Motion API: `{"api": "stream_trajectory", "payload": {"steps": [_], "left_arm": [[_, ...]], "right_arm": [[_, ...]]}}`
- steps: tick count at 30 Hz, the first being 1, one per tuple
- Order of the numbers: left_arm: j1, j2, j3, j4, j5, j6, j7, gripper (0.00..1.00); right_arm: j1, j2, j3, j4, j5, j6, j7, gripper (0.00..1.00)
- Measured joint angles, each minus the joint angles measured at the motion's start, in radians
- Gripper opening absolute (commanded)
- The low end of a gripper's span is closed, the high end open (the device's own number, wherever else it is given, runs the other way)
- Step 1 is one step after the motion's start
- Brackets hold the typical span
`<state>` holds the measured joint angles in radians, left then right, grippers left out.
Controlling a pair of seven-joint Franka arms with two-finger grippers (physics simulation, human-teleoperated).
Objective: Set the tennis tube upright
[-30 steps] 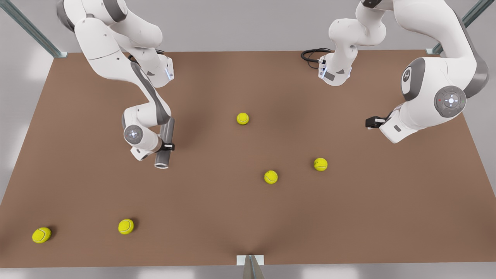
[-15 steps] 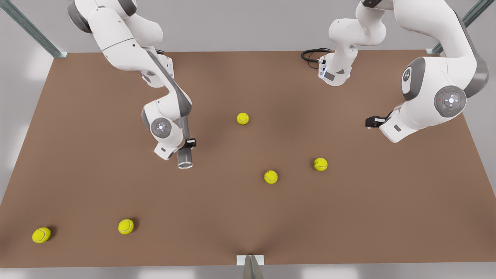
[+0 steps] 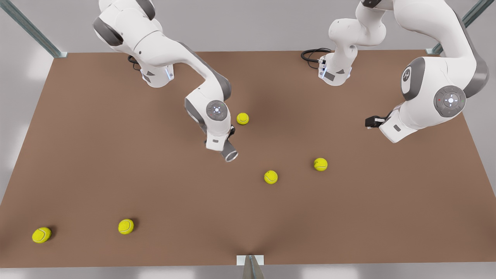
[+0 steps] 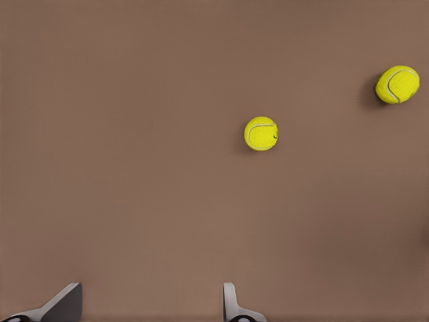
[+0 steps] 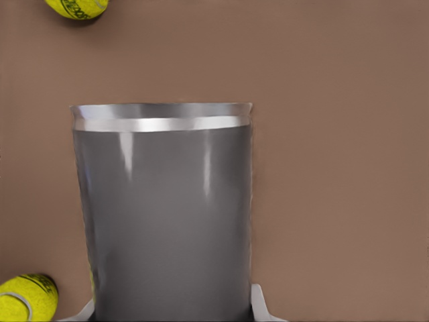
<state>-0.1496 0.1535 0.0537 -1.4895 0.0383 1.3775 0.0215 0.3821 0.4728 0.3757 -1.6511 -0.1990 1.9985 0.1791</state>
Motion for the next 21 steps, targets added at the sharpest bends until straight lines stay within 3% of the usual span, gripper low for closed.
{"api": "stream_trajectory", "payload": {"steps": [13,21], "left_arm": [[-0.001,0.0,0.0,0.0,0.0,-0.002,0.0,1.0],[-0.001,0.0,0.0,0.0,0.0,-0.002,0.0,1.0]], "right_arm": [[0.16,0.267,-0.012,0.339,-0.064,0.011,-0.405,0.74],[0.254,0.356,-0.034,0.451,-0.071,0.002,-0.527,0.74]]}}
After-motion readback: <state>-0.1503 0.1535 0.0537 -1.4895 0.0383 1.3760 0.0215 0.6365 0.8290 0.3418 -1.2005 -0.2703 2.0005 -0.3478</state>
